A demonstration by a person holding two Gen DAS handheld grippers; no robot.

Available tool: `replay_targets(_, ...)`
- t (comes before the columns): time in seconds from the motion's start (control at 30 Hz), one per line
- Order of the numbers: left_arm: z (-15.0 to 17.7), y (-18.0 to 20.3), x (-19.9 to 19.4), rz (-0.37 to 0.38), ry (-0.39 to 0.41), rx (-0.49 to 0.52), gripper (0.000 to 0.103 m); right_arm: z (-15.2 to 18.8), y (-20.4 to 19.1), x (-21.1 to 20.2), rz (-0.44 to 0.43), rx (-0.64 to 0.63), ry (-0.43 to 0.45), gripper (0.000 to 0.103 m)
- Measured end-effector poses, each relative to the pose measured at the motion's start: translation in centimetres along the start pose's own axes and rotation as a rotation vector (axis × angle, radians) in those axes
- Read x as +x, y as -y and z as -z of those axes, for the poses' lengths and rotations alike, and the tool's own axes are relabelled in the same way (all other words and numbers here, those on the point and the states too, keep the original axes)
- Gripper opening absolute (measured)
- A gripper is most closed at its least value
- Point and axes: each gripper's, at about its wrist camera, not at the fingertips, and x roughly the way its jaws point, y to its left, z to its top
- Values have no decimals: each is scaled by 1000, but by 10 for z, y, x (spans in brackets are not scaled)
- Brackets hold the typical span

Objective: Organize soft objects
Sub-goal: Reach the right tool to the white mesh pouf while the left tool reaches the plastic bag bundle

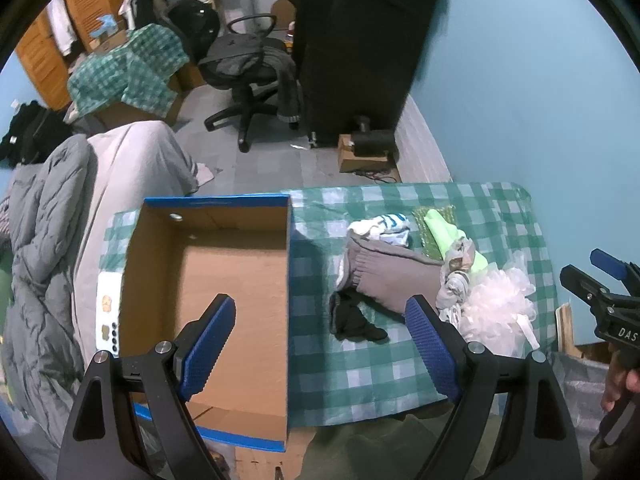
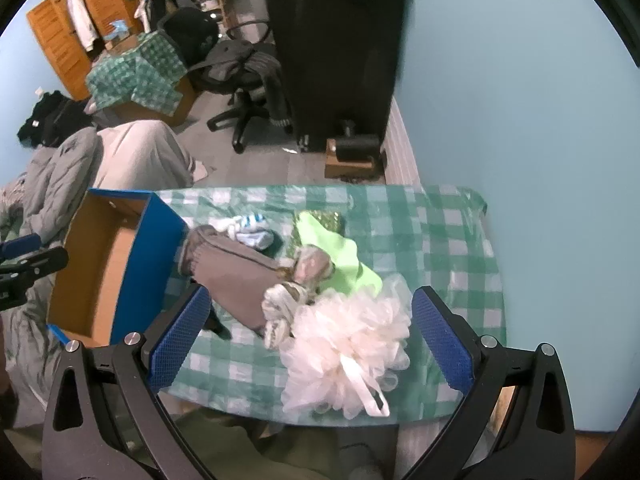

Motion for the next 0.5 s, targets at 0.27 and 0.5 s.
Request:
replay_targets(0.27, 3, 21, 34, 25, -63, 50, 88, 18, 31, 29, 5, 66, -80, 101)
replay_targets(0.5, 6, 41, 64, 55, -107, 83, 88, 34, 49, 60, -10, 95, -149, 101)
